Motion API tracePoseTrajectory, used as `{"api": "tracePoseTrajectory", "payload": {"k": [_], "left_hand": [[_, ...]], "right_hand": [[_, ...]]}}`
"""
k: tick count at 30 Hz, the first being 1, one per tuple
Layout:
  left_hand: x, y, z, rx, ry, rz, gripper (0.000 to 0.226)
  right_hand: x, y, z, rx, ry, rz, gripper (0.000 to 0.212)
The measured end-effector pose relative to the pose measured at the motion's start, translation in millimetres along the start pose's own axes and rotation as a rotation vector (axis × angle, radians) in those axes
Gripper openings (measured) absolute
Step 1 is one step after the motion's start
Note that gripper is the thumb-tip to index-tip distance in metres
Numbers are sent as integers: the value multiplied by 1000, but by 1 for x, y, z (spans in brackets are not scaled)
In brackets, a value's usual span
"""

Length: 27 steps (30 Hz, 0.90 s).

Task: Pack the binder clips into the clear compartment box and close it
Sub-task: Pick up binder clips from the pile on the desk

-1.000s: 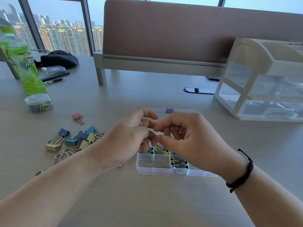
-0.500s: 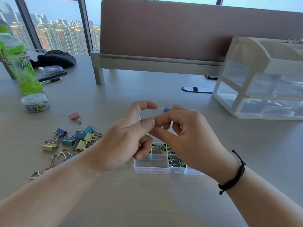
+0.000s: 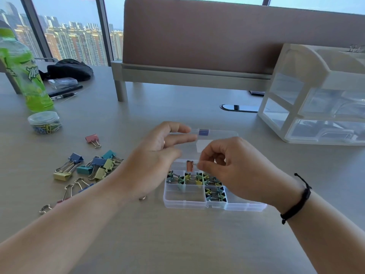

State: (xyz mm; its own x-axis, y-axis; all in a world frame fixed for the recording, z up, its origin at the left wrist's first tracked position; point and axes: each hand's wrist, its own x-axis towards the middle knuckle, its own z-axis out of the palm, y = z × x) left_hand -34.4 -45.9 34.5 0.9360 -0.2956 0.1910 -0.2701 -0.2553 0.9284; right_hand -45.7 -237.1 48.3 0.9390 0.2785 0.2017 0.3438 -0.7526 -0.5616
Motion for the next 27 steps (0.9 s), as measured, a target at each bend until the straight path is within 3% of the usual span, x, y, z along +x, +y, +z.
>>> {"api": "tracePoseTrajectory", "payload": {"k": [3, 9, 15, 27], "left_hand": [[1, -3, -2, 205, 58, 7, 33], [-2, -3, -6, 402, -46, -15, 3], [-3, -9, -3, 633, -131, 66, 9], [0, -7, -6, 559, -156, 12, 6]], "right_hand": [[-1, 1, 1, -64, -49, 4, 10], [-4, -3, 5, -142, -111, -54, 8], [-4, -3, 10, -137, -119, -59, 7], [-9, -1, 0, -184, -198, -111, 12]]}}
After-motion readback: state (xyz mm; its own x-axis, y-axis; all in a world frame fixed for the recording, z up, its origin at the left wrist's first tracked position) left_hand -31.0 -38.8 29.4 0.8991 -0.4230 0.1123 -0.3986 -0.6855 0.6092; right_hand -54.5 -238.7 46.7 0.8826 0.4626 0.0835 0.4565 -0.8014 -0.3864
